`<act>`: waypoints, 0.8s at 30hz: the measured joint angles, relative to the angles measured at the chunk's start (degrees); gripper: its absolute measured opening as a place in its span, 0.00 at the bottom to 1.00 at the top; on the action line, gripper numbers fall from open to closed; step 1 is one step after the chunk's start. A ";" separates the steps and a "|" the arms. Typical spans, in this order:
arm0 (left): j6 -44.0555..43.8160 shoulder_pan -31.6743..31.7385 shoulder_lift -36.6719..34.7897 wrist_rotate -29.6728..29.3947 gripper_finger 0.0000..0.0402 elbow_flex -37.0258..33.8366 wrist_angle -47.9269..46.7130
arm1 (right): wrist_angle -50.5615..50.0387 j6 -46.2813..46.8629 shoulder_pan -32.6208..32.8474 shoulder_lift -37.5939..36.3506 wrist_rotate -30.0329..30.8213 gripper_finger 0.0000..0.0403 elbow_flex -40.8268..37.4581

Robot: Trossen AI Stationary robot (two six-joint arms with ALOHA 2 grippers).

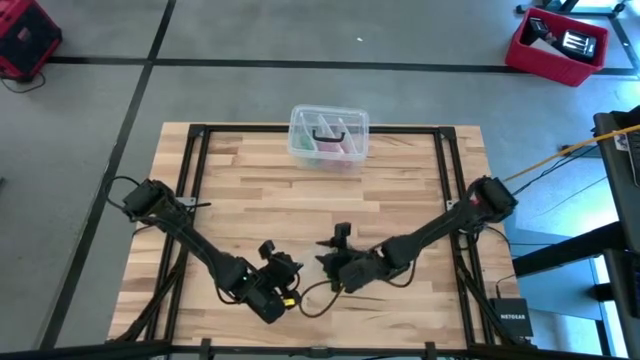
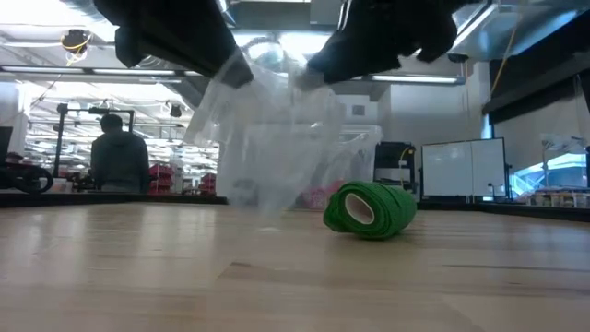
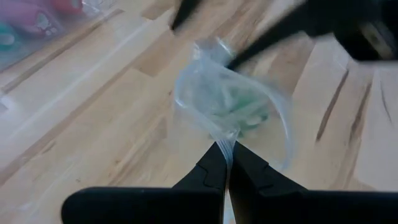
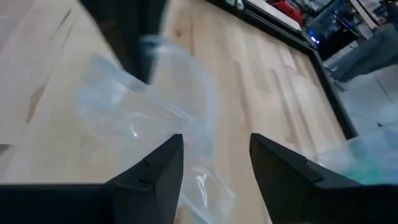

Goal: Roll bandage
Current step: Open the transparent zip lock bag

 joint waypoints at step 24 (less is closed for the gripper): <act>1.99 -0.28 0.04 0.41 0.00 -0.01 -0.75 | -10.93 -1.03 5.68 -5.59 2.64 0.46 0.17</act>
